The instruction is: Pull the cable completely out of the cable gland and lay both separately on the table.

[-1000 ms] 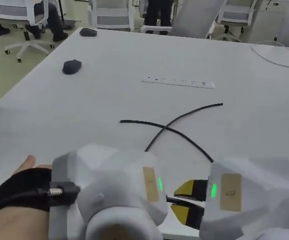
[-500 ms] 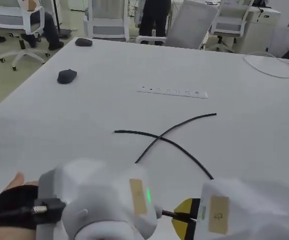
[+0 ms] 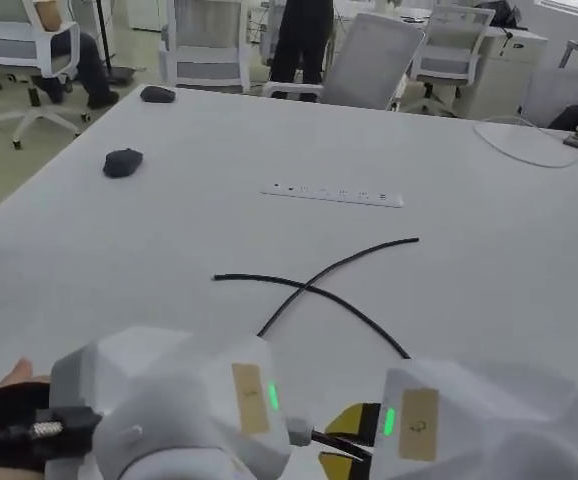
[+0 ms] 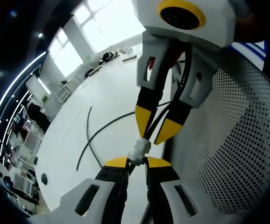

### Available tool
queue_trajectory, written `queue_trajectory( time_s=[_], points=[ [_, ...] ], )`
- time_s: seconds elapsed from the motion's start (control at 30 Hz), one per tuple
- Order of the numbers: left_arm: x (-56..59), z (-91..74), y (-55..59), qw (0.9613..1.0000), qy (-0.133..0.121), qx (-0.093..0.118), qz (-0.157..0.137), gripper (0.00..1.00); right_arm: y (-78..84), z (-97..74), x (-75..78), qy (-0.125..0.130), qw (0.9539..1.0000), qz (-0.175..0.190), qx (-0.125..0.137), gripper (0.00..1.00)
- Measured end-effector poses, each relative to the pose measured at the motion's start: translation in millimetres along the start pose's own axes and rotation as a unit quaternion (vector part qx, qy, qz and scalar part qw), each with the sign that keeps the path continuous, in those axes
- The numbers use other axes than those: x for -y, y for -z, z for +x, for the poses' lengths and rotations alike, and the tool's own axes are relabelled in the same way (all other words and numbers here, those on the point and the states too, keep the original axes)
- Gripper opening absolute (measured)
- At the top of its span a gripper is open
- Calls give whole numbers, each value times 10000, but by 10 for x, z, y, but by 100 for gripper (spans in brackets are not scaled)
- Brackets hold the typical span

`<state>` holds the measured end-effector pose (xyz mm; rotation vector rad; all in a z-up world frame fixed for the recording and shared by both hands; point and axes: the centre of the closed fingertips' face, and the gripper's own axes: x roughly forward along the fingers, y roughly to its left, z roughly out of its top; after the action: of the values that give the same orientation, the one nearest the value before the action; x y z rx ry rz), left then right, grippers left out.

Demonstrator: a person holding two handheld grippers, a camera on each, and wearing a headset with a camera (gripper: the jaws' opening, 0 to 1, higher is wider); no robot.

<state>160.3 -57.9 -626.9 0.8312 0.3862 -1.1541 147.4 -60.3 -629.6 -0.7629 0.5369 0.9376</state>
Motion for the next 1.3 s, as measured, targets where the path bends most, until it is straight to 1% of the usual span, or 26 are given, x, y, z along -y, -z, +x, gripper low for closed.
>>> queue_trajectory(
  time_s=[0.03,0.1,0.13,0.17,0.2,0.23,0.3,0.37,0.43,0.5,0.53,0.6,0.63,0.67,0.7,0.8,0.87,0.97,1.0,1.07,1.13,1.17,1.2,1.23,1.27,1.3],
  points=[
    [26,3,-25,9999,56,47,84,14,2,-9,18,46,10000,-25,-27,13],
    [69,11,-36,9997,126,52,180,15,16,-20,19,81,9999,-82,-70,9],
    [65,9,-33,9993,89,8,353,15,21,-17,7,74,9999,-33,-60,8],
    [79,15,-35,9993,90,8,369,15,48,-21,-4,59,9999,-59,-120,7],
    [48,18,-6,9984,31,-97,551,15,91,-37,-28,-12,9996,-143,-237,3],
    [89,33,0,9985,113,-82,526,15,47,-39,-27,9,9999,-99,-123,2],
    [90,45,37,9979,148,-187,603,15,31,-28,-56,-77,9998,-126,-100,2],
    [42,15,9,9974,15,-120,704,16,-2,-42,-18,38,9997,-248,-52,2],
    [24,10,0,9982,26,-78,594,17,-27,-62,-10,25,9998,-188,59,2],
    [31,14,-19,9984,38,-43,562,19,-24,-69,1,27,9998,-208,73,2],
    [32,17,-26,9982,30,-36,596,21,-30,-76,20,76,9996,-238,94,2],
    [39,19,-47,9968,-15,-34,794,25,-50,-92,24,76,9994,-277,172,2],
    [50,18,-59,9965,-25,-9,835,26,-52,-88,15,57,9994,-301,188,2],
    [68,19,-85,9960,8,55,892,25,-44,-85,2,52,9992,-376,156,2],
    [74,21,-92,9957,16,65,927,24,-41,-90,0,78,9988,-470,133,2],
    [53,24,-46,9965,6,-24,832,24,-58,-93,-25,77,9983,-555,153,2],
    [66,25,-44,9969,53,-16,783,22,-116,-108,-15,97,9977,-608,287,2],
    [71,24,-35,9973,68,-41,724,19,-94,-99,-40,25,9977,-633,260,2],
    [83,28,-17,9976,82,-85,686,18,-88,-93,-55,-1,9975,-664,245,2],
    [94,26,-20,9967,63,-93,802,18,-77,-83,-51,25,9974,-693,211,2],
    [66,13,-40,9966,-18,-60,822,18,-75,-87,-32,-9,9980,-575,244,2],
    [45,3,-45,9969,-45,-33,788,18,-74,-95,-28,-27,9979,-594,258,2],
    [27,-1,-41,9971,-66,-37,752,18,-74,-102,-14,-27,9979,-576,283,2],
    [3,-5,-28,9973,-114,-64,721,17,-71,-109,1,-37,9987,-415,306,2],
    [3,-7,-25,9973,-109,-68,719,17,-66,-124,-3,-120,9990,-309,316,2],
    [1,-5,-18,9976,-108,-74,680,17,-61,-138,5,-113,9989,-345,308,2]
  ],
)
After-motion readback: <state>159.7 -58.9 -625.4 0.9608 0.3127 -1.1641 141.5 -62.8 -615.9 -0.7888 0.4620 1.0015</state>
